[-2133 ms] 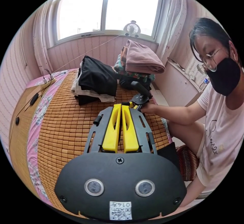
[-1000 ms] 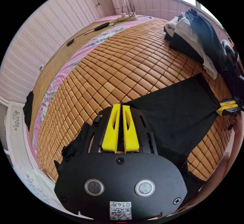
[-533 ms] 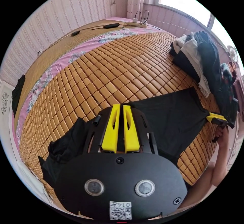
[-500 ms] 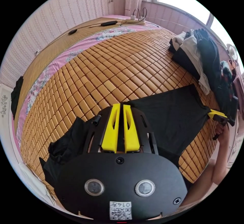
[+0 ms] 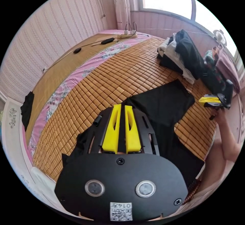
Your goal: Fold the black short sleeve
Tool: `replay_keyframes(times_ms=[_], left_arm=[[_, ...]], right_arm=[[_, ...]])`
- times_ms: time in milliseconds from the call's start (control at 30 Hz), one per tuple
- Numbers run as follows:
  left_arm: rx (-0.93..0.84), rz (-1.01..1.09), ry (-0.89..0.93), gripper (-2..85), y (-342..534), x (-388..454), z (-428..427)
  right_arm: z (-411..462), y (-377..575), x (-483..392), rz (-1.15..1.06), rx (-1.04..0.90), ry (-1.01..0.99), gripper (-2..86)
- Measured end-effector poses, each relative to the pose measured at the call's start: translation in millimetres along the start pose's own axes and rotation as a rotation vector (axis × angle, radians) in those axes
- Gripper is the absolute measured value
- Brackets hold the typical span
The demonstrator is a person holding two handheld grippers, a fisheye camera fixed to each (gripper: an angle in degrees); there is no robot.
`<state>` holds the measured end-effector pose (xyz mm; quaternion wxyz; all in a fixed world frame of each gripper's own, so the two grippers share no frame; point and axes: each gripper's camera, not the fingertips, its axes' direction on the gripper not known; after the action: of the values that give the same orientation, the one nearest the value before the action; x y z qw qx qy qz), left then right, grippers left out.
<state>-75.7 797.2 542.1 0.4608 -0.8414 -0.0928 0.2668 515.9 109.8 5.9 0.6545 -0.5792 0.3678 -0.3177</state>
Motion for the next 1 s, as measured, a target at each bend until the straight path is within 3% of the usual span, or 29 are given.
replay_keyframes(times_ms=[133,233,400,600,767,867,1000], left_arm=[[-0.009,0.035,0.03,0.4,114.7,-8.8,-66.6],[-0.087,-0.039,0.01,-0.1,243.2,-10.0,-100.9],[-0.177,-0.334,0.048,0.4,415.1,-19.8,-120.8],[-0.173,-0.473,0.132,2.7,496.5,-35.7,-104.9],[-0.108,-0.515,0.17,3.7,531.4,-50.4,-122.8],[-0.107,-0.455,0.205,3.7,553.9,-43.1,-141.0],[-0.189,-0.341,0.189,2.7,581.3,-25.3,-141.4]], right_arm=[[64.1,-33.6,-133.1,-0.323,-0.322,-0.034,-0.1],[83.9,-36.8,-205.6,-0.442,-0.428,0.107,-0.3],[84.7,-40.2,-252.2,-0.323,-0.46,0.185,-0.3],[80.7,-75.6,-272.9,-0.072,-0.525,0.166,-0.3],[49.2,-74.0,-327.7,-0.012,-0.544,0.024,-0.3],[57.0,-58.6,-370.8,-0.066,-0.705,0.031,-0.3],[99.0,-45.9,-412.1,-0.183,-0.953,0.226,-0.3]])
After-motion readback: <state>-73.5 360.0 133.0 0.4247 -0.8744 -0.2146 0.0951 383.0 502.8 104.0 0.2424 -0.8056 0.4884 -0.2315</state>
